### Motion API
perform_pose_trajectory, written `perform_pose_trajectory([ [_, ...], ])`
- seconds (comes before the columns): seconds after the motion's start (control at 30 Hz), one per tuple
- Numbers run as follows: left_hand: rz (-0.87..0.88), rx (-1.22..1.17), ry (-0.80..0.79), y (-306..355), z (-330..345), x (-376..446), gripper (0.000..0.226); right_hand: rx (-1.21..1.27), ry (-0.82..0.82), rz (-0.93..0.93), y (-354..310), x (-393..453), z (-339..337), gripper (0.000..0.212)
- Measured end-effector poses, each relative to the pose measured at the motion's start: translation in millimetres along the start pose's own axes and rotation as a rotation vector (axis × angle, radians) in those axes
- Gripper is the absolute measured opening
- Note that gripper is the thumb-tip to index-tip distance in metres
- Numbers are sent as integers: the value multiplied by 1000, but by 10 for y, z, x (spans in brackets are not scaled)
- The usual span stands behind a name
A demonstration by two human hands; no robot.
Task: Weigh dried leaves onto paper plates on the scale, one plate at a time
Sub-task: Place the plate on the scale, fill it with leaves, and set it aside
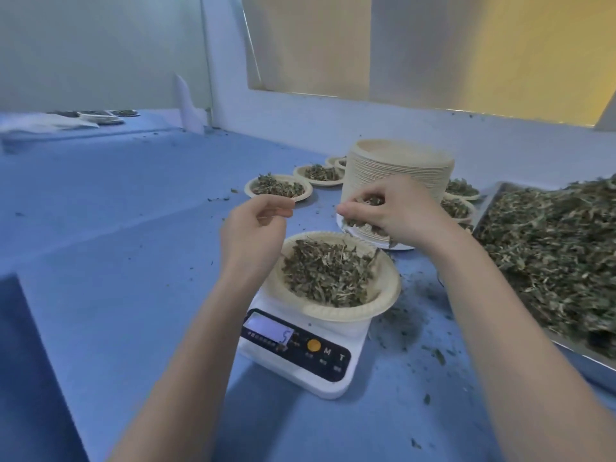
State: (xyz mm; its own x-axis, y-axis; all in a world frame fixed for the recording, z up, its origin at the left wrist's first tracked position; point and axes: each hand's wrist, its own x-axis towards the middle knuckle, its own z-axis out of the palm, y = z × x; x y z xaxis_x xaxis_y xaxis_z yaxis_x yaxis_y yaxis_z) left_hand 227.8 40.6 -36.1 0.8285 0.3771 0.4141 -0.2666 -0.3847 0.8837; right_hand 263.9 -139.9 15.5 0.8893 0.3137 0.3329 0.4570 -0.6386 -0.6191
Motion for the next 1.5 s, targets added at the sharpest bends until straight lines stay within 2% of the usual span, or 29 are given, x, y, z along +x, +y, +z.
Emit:
perform_pose_trajectory([
  [0.17,0,-107,40,-60,-49,-82,29,-17,-18,-13,-56,4,31,21],
  [0.27,-23,-90,23,-114,-68,-116,22,-45,-38,-16,-83,6,74,20],
  [0.4,-45,-70,15,-167,-86,-158,22,-70,-32,-22,-105,-4,116,24],
  [0.73,-38,-27,6,-170,-58,-213,19,-108,-67,-43,-136,-42,145,17],
  [0.8,-31,-21,3,-174,-50,-217,18,-144,-69,-39,-112,-33,187,23],
  [0.93,-28,-9,3,-187,-54,-217,21,-339,-184,-34,-96,-65,465,53],
  [1.0,-29,-6,7,-192,-55,-213,22,-446,-202,-76,-104,-62,584,54],
  [1.13,-21,-7,26,-198,-60,-199,21,-452,-48,-180,-106,10,508,32],
  [1.3,-29,-20,37,-206,-63,-191,20,-359,105,-208,-78,38,315,34],
  [1.5,-26,-22,31,-219,-57,-191,20,-296,126,-209,-70,27,267,37],
])
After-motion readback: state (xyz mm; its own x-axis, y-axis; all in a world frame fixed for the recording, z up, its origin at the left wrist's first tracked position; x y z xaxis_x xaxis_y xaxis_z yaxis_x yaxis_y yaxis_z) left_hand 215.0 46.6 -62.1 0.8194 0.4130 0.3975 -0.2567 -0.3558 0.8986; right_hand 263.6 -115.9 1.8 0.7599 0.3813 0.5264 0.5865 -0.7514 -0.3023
